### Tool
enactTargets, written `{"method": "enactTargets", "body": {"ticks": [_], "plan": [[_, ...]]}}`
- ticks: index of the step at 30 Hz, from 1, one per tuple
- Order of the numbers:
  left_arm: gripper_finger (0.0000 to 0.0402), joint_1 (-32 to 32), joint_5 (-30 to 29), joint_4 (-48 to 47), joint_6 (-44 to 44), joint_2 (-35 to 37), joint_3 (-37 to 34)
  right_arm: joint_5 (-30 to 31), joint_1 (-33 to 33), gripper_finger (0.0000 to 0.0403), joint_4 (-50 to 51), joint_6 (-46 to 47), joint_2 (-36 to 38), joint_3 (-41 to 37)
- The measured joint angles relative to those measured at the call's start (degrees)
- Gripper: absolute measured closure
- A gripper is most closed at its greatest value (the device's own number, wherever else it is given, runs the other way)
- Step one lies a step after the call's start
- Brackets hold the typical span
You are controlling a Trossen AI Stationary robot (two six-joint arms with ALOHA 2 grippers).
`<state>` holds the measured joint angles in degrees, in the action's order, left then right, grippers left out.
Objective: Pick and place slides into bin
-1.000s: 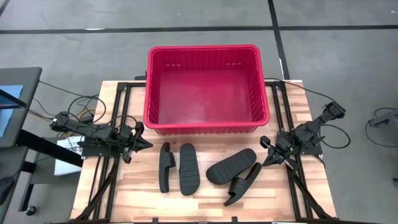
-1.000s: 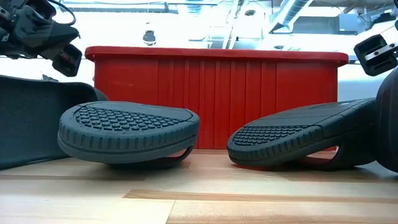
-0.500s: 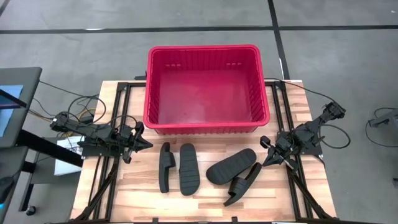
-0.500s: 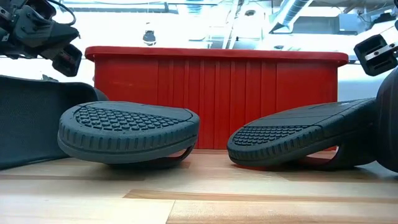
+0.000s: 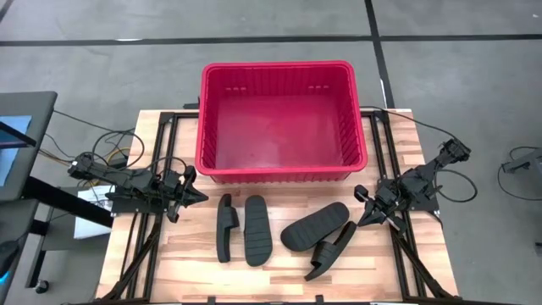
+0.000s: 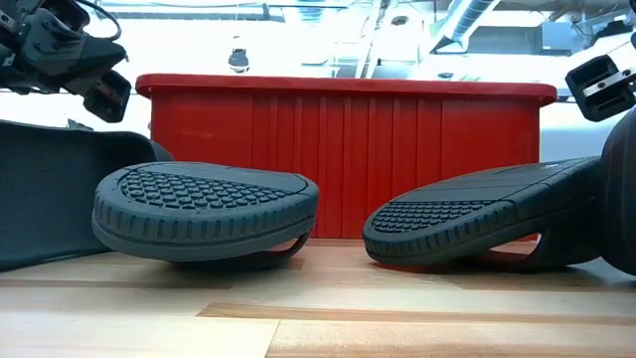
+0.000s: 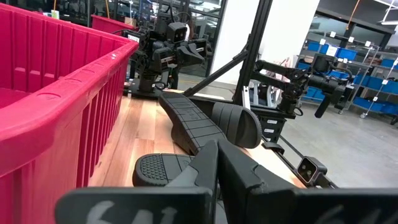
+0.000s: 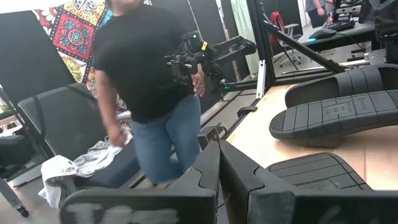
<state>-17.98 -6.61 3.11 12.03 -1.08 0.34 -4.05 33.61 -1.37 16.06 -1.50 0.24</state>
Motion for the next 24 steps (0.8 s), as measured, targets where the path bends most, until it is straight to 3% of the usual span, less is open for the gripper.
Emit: {"method": "enactTargets", "body": {"ticks": [17, 24], "plan": [[0.0401, 0.01, -1.69, 0.26, -2.77, -0.02, 0.01, 0.0, 0.0, 0.0403, 0.0, 0.01, 0.0, 0.0], [0.0401, 0.02, -1.62, 0.24, 5.26, -0.02, 0.01, 0.0, 0.0, 0.0403, 0.0, 0.0, 0.01, 0.01]]}}
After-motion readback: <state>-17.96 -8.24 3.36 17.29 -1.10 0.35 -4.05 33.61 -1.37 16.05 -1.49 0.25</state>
